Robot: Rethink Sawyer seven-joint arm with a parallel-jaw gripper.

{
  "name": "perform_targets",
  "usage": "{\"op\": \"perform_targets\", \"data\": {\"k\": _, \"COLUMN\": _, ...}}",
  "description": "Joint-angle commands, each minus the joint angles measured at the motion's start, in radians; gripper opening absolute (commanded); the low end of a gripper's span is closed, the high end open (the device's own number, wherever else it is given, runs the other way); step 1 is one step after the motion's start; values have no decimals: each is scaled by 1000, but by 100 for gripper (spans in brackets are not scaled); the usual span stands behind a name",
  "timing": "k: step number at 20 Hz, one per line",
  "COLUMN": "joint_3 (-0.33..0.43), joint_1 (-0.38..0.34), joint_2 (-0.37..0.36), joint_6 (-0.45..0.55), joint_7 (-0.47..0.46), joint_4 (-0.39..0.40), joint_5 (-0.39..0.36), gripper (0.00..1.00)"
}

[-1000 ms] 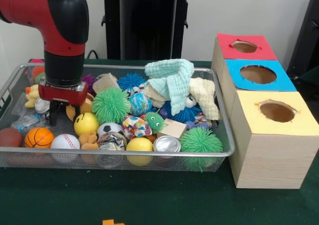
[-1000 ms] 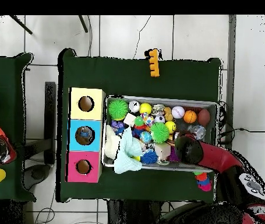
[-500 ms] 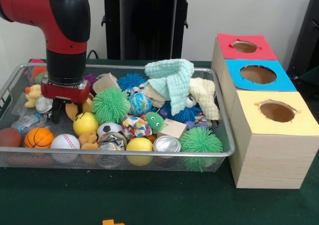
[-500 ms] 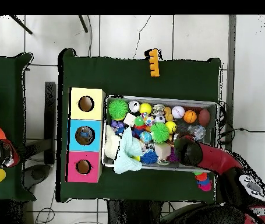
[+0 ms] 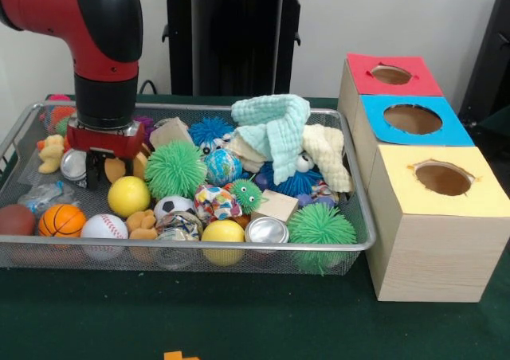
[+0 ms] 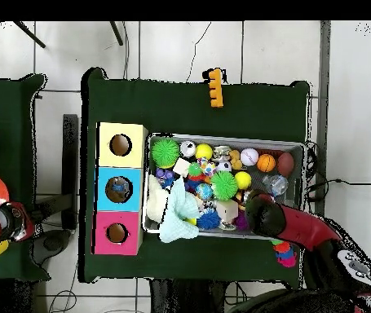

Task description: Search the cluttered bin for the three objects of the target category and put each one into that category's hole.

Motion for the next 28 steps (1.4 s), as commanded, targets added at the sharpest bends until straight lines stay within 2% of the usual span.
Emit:
{"op": "perform_targets", "data": {"k": 1, "joint_3": 91, "joint_1": -28, "joint_2": 84, "joint_6": 117, "joint_7": 80, "joint_4": 94, "joint_5": 9, "gripper": 100}}
{"op": "perform_targets", "data": {"k": 10, "joint_3": 113, "joint_1": -64, "joint_2": 107, "joint_6": 160, "joint_7": 11, "joint_4": 37, "joint_5": -17, "gripper": 100}}
{"op": "perform_targets", "data": {"k": 18, "joint_3": 144, "joint_1": -100, "joint_2": 124, "joint_6": 169, "joint_7": -10, "joint_4": 28, "joint_5": -30, "gripper": 100}}
{"op": "perform_targets", "data": {"k": 21, "joint_3": 142, "joint_1": -103, "joint_2": 91, "joint_6": 191, "joint_7": -20, "joint_4": 39, "joint_5": -37, "gripper": 100}}
{"op": "perform_targets", "data": {"k": 25, "joint_3": 146, "joint_1": -119, "joint_2": 26, "joint_6": 297, "joint_7": -88, "joint_4": 16, "joint_5": -41, "gripper": 100}}
{"op": "perform_targets", "data": {"k": 28, "joint_3": 166, "joint_1": -149, "joint_2": 8, "joint_6": 330, "joint_7": -119, "joint_4": 17, "joint_5": -48, "gripper": 100}}
